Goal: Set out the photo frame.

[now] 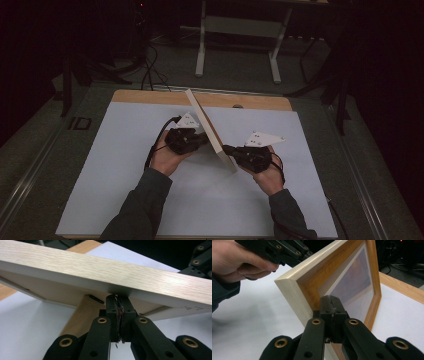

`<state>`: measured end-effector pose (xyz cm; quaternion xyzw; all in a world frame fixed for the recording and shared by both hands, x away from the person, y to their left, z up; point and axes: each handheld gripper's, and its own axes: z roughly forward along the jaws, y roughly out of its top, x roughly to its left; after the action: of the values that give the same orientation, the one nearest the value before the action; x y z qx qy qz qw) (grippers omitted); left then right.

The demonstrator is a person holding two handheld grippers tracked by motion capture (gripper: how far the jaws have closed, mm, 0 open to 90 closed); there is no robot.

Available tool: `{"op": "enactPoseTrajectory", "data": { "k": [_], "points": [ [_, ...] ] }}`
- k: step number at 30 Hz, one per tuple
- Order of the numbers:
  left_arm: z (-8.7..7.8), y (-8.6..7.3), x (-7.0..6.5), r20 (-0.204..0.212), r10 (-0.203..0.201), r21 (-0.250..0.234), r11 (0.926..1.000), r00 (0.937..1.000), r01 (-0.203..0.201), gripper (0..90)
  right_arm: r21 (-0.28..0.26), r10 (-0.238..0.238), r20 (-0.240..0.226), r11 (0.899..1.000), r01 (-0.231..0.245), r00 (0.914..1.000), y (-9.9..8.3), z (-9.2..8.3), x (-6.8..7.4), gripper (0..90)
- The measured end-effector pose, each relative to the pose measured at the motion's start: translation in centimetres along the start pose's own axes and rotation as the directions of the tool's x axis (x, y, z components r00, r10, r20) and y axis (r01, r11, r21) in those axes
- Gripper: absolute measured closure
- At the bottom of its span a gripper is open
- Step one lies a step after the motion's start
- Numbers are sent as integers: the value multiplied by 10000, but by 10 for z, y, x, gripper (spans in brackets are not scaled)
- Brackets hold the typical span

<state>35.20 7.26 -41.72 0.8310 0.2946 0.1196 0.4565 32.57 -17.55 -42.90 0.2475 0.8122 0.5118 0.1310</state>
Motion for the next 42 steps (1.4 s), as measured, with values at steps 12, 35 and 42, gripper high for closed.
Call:
{"op": "enactPoseTrajectory", "data": {
  "k": [12,35,42],
  "points": [
    [4,-1,7,-95,-187,152,9997,9998,188,900,108,-230,-160,9997,232,9996,2,3,7,900],
    [-2,-6,18,-152,-342,-96,9994,9993,341,900,244,-532,-573,9982,547,9969,14,28,21,900],
    [-15,-18,20,57,-504,-404,9979,9987,506,881,260,-605,-670,9977,624,9959,17,35,26,900]
  ]
}}
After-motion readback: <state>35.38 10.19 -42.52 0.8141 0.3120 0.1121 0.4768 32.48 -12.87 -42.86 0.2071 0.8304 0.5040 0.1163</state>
